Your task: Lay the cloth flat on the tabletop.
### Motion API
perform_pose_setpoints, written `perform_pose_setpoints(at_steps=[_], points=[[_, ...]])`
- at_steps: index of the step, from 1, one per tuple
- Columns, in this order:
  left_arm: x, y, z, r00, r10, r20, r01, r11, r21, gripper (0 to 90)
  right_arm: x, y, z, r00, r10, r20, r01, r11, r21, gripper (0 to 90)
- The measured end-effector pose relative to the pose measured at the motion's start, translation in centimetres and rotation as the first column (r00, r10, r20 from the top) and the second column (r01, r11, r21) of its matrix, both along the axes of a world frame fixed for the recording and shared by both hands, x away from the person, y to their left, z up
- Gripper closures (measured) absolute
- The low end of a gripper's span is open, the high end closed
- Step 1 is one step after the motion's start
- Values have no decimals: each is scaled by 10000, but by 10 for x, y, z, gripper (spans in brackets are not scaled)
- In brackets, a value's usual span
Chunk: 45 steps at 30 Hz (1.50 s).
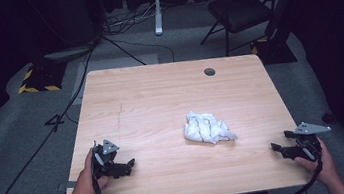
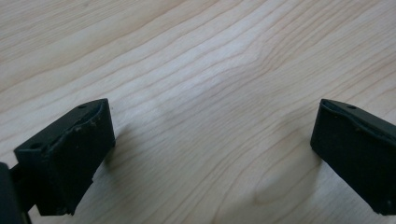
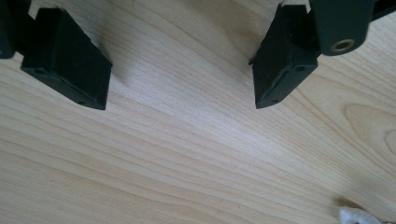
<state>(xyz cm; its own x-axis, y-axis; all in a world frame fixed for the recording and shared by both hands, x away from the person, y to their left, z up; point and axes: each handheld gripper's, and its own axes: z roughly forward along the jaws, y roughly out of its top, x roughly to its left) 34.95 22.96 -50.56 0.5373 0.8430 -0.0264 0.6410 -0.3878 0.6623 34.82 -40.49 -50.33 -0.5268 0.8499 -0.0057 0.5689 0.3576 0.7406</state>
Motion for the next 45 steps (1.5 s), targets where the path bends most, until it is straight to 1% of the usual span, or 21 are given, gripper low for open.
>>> perform_pose_setpoints(at_steps=[3,7,12,13,14,19,20,24,26,28,30,32,35,36,38,39,40,41,42,43,45], points=[[2,-10,0,9975,-701,40,701,9975,101,1,0,0,0,10000,70,7,-70,10000,-14,193],[3,-17,0,9936,-1126,45,1125,9936,93,1,1,1,0,10000,74,-13,-74,10000,-22,181],[10,-37,0,9854,-1700,48,1700,9854,51,0,3,3,0,10000,64,-40,-64,10000,-29,170],[12,-44,1,9798,-2000,15,2000,9798,75,0,3,3,0,10000,72,-49,-72,10000,-30,170],[12,-44,1,9798,-2000,15,2000,9798,75,0,3,3,0,10000,72,-49,-72,10000,-30,170],[18,-66,1,9645,-2642,30,2642,9644,118,0,9,4,0,9995,308,-88,-309,9995,-83,171],[18,-66,1,9645,-2642,30,2642,9644,118,0,9,4,0,9995,308,-88,-309,9995,-83,171],[22,-89,1,9466,-3223,29,3222,9466,130,0,15,5,2,9973,674,-282,-680,9975,-189,171],[22,-94,1,9440,-3299,24,3299,9440,103,0,17,7,2,9960,862,-251,-866,9961,-164,175],[24,-106,1,9250,-3800,37,3799,9249,136,0,18,10,2,9942,1057,-202,-1060,9942,-157,216],[25,-110,1,9243,-3815,35,3815,9243,105,0,19,12,3,9927,1195,-138,-1197,9926,-190,232],[28,-117,1,9162,-4006,26,4006,9162,101,0,22,19,4,9899,1415,-74,-1417,9895,-293,258],[31,-127,1,8996,-4367,25,4366,8996,79,0,26,35,7,9786,2056,-112,-2059,9778,-381,303],[33,-131,1,8914,-4532,30,4532,8914,66,0,28,43,10,9713,2377,-64,-2378,9706,-371,316],[34,-134,1,8892,-4576,2,4576,8892,48,0,29,56,15,9569,2905,-54,-2903,9553,-560,340],[35,-137,1,8854,-4649,25,4648,8854,79,0,29,56,15,9569,2905,-54,-2903,9553,-560,340],[36,-141,1,8824,-4704,23,4704,8824,58,0,30,64,17,9494,3141,-46,-3137,9471,-672,349],[38,-147,1,8784,-4779,30,4779,8784,39,0,30,79,21,9330,3598,-22,-3587,9297,-843,369],[40,-150,1,8747,-4847,28,4847,8747,45,0,31,87,23,9244,3815,-48,-3805,9208,-857,380],[40,-150,1,8747,-4847,28,4847,8747,45,1,31,87,23,9244,3815,-48,-3805,9208,-857,380],[42,-158,1,8684,-4959,31,4959,8684,66,2,33,104,26,9137,4063,-67,-4054,9104,-830,408]])
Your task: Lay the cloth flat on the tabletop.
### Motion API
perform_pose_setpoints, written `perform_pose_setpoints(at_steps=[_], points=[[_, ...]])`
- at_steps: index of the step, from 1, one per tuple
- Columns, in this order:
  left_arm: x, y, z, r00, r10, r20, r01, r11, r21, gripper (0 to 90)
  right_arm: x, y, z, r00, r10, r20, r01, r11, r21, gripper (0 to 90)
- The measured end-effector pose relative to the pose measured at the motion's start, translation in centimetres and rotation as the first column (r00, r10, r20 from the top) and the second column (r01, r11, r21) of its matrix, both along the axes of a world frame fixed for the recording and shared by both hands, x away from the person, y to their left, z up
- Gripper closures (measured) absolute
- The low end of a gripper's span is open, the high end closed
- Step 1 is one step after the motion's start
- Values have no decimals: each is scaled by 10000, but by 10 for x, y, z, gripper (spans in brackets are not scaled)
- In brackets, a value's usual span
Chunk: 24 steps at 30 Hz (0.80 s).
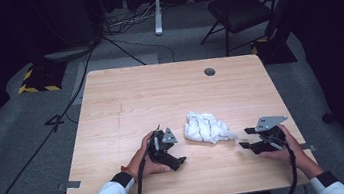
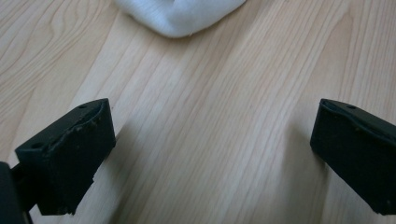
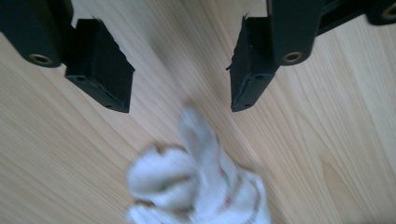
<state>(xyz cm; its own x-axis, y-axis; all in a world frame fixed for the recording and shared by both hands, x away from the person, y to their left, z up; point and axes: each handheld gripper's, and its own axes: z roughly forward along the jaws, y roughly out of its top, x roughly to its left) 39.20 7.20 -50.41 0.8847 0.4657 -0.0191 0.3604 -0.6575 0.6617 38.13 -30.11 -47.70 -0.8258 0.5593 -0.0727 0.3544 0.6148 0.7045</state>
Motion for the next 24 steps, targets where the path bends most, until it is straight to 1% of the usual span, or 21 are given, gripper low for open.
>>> perform_pose_setpoints(at_steps=[1,2,3,4,5,6,7,8,9,11,12,13,14,16,17,18,22,23,24], points=[[1,-2,0,10000,-56,45,56,10000,6,2,2,10,2,9997,233,10,-233,9997,11,425],[3,-6,0,10000,-62,8,62,10000,40,5,4,23,2,9988,488,63,-488,9987,115,470],[4,-9,0,10000,-85,50,85,10000,29,5,4,23,2,9988,488,63,-488,9987,115,470],[6,-14,0,10000,-71,47,71,10000,-43,30,6,37,0,9986,503,141,-501,9986,-168,550],[7,-16,1,10000,-64,64,64,10000,-34,50,6,37,0,9986,503,141,-501,9986,-168,550],[9,-20,2,10000,-50,50,50,10000,-64,50,8,40,-1,9985,533,139,-530,9984,-181,593],[12,-24,5,9999,-153,7,153,9994,-318,196,10,46,-4,9979,624,154,-623,9980,-121,729],[13,-28,7,9997,-259,24,259,9991,-335,210,10,47,-4,9974,692,199,-690,9975,-127,766],[13,-28,7,9997,-259,24,259,9991,-335,172,10,47,-4,9974,692,199,-690,9975,-127,766],[15,-33,13,9995,-297,62,301,9971,-697,183,12,47,-4,9964,802,280,-802,9968,-27,839],[16,-36,16,9991,-395,166,408,9956,-845,183,12,47,-4,9964,802,280,-802,9968,-27,839],[17,-39,20,9989,-350,302,377,9948,-950,186,12,47,-4,9966,782,266,-783,9969,1,844],[19,-42,24,9987,-285,425,334,9923,-1189,159,12,46,-4,9966,785,257,-785,9969,-12,848],[23,-49,29,9975,-301,634,381,9909,-1288,164,12,46,-4,9963,794,317,-796,9968,38,858],[26,-55,31,9971,-355,670,449,9883,-1455,162,11,47,-4,9958,843,343,-845,9964,32,862],[26,-55,31,9971,-355,670,449,9883,-1455,172,11,47,-4,9957,849,363,-851,9964,31,863],[35,-69,29,9962,-334,800,435,9908,-1283,175,10,48,-4,9950,907,422,-909,9959,24,865],[37,-71,27,9967,-298,760,401,9897,-1373,198,10,48,-3,9947,927,438,-930,9957,41,866],[39,-71,26,9959,-263,865,373,9910,-1284,315,9,47,-3,9948,893,482,-898,9959,86,867]])
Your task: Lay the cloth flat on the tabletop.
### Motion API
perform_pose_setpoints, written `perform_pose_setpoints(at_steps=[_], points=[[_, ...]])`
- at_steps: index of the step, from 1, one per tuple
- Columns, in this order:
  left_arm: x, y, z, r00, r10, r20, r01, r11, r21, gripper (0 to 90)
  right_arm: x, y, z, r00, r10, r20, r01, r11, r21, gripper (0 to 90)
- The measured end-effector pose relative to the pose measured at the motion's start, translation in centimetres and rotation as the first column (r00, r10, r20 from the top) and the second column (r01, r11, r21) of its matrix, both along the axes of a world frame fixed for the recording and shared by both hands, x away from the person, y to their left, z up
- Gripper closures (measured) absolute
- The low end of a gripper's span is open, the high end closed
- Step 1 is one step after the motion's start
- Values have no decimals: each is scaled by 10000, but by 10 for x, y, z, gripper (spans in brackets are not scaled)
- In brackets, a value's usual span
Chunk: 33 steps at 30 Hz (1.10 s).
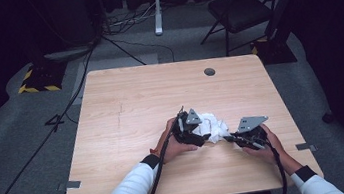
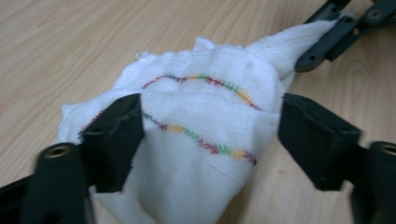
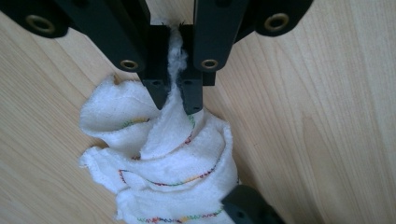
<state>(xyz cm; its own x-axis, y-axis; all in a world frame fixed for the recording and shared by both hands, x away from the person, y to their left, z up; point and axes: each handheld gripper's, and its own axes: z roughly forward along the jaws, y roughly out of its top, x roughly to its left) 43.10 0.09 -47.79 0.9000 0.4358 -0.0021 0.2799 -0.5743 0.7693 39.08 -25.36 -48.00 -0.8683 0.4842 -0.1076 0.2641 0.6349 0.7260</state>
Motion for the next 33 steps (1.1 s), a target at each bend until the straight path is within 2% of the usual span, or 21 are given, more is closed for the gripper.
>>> perform_pose_setpoints(at_steps=[1,2,3,4,5,8,9,10,13,16,19,20,21,22,23,24,26,30,31,33], points=[[2,0,-1,9999,62,105,-63,9999,140,315,0,0,0,10000,0,0,0,10000,0,867],[3,2,-2,10000,60,4,-60,10000,31,376,0,-1,0,10000,-9,-9,9,10000,39,869],[5,4,-1,10000,-53,17,53,9999,98,477,0,-2,1,10000,-74,32,74,10000,51,870],[5,6,0,10000,-67,25,67,9998,199,477,0,-2,1,10000,-74,32,74,10000,51,870],[5,9,2,9998,-190,56,188,9995,254,574,0,-3,2,9999,-118,113,117,9999,104,871],[3,12,8,9985,-489,257,477,9979,434,659,-1,-3,3,9997,-186,175,184,9997,133,872],[2,12,9,9981,-559,270,548,9977,411,792,-1,-4,4,9993,-277,263,275,9996,92,874],[-1,16,14,9969,-632,476,616,9975,353,821,-1,-5,5,9988,-360,318,357,9993,93,874],[-1,22,20,9954,-800,521,789,9966,234,895,-1,-7,6,9974,-577,427,571,9983,152,876],[-1,31,23,9943,-914,546,905,9957,185,898,0,-9,8,9963,-705,485,694,9973,248,876],[1,35,24,9957,-825,410,829,9965,-99,894,-1,-10,9,9954,-779,565,766,9967,260,876],[1,34,24,9975,-665,241,672,9974,-256,823,-1,-10,9,9950,-816,578,800,9964,282,876],[1,30,23,9986,-523,41,524,9984,-189,695,-1,-10,9,9949,-820,591,803,9963,309,876],[-2,22,22,9992,-398,-96,398,9992,26,516,-1,-11,10,9942,-832,677,810,9961,338,876],[-4,15,21,9993,-216,-299,220,9996,154,400,-1,-10,11,9941,-838,683,816,9961,340,877],[-4,15,21,9993,-216,-299,220,9996,154,312,-1,-10,11,9941,-838,683,816,9961,340,877],[-7,2,18,9984,-164,-535,192,9984,527,287,-2,-10,12,9938,-826,738,798,9960,397,877],[-10,-11,11,9979,-306,-563,343,9973,656,303,-3,-9,12,9938,-777,791,746,9963,422,876],[-11,-12,9,9989,-147,-451,188,9955,929,444,-4,-9,13,9937,-756,831,720,9964,458,876],[-10,-10,7,9999,-83,-152,100,9930,1178,587,-5,-9,14,9937,-705,874,666,9967,475,876]])
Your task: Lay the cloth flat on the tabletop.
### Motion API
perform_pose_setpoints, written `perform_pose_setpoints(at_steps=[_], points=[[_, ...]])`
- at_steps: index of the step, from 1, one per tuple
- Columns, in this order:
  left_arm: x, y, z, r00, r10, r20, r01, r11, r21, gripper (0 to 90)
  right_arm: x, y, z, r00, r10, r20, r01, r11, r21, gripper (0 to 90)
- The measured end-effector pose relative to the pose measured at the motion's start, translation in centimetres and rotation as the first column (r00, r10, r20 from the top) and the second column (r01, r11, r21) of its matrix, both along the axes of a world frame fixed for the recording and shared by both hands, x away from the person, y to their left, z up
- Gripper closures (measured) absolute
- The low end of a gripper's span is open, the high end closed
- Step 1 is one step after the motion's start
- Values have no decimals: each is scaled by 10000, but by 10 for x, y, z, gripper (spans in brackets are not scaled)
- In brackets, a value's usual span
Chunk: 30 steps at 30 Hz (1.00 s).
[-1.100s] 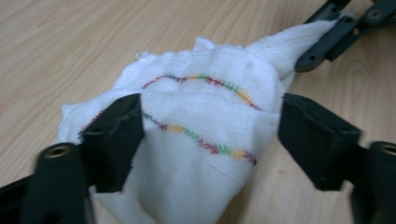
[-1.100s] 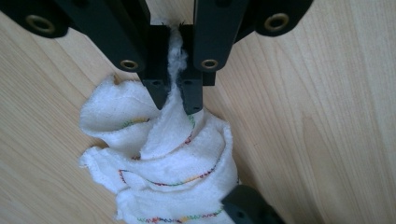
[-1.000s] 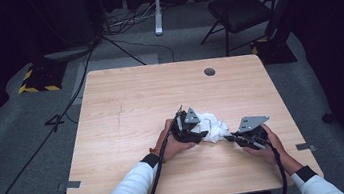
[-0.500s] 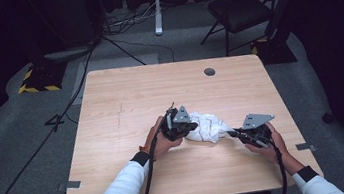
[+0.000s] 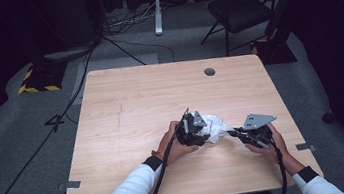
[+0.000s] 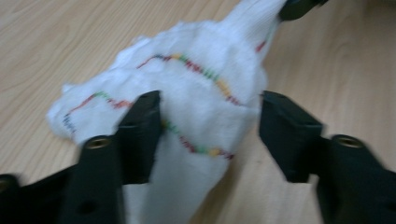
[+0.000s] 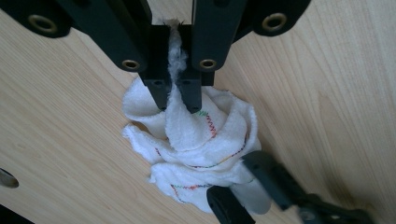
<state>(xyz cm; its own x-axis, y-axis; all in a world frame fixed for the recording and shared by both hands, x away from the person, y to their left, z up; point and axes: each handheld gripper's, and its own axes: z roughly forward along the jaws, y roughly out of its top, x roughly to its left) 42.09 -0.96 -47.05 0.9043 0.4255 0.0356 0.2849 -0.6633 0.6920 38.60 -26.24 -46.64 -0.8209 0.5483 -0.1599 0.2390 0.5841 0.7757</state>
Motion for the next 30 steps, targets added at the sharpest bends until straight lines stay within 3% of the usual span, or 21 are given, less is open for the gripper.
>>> perform_pose_setpoints(at_steps=[1,2,3,4,6,13,18,30], points=[[1,2,0,9998,-168,65,168,9999,-1,587,0,0,0,10000,0,0,0,10000,0,876],[2,6,1,9998,-202,41,202,9998,-13,684,-1,0,1,10000,-5,41,5,10000,30,877],[3,8,2,9997,-231,25,231,9997,-74,684,-1,0,1,10000,-5,41,5,10000,30,877],[3,10,2,9996,-293,45,293,9995,-104,750,-1,0,2,10000,-1,73,1,10000,50,877],[3,12,4,9991,-412,110,413,9991,-87,779,-1,-1,2,9999,-27,116,26,10000,59,877],[0,25,16,9967,-575,576,590,9979,-257,788,-2,-4,5,9994,-270,194,266,9994,222,878],[-1,39,22,9969,-488,620,518,9975,-474,799,-2,-9,9,9977,-594,336,580,9975,397,879],[-16,58,24,9932,-732,906,728,9973,82,839,0,-18,12,9896,-1374,422,1345,9887,664,880]])
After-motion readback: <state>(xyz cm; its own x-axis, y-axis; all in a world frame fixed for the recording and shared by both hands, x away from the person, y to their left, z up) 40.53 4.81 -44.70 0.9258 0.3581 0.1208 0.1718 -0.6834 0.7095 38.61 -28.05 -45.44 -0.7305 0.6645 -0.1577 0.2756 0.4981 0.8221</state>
